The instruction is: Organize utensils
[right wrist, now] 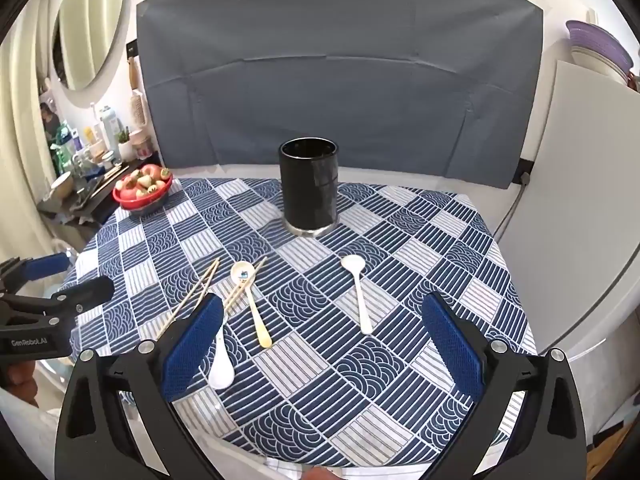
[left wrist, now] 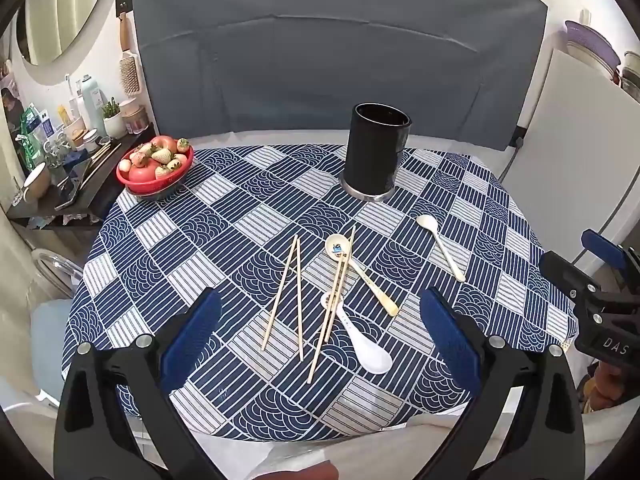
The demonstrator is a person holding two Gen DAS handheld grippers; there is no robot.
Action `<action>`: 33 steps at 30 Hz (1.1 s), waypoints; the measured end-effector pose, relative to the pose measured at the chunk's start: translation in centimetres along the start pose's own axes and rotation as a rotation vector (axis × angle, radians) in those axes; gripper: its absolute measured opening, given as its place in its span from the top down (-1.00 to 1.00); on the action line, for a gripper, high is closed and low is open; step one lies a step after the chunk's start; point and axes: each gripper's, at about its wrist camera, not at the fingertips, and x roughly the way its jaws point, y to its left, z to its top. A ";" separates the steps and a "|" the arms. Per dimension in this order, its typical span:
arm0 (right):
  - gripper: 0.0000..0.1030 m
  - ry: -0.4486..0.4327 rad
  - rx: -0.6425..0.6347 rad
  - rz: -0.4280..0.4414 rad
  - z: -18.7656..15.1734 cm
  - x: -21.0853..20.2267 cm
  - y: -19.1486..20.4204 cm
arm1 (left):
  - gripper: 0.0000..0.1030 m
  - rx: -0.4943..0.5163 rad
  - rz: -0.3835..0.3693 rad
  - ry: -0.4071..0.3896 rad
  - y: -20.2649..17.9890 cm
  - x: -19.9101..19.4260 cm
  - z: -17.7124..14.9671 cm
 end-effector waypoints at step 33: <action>-0.85 0.019 -0.031 0.018 0.4 0.9 0.5 | -0.89 0.000 0.000 0.019 0.2 0.5 -0.3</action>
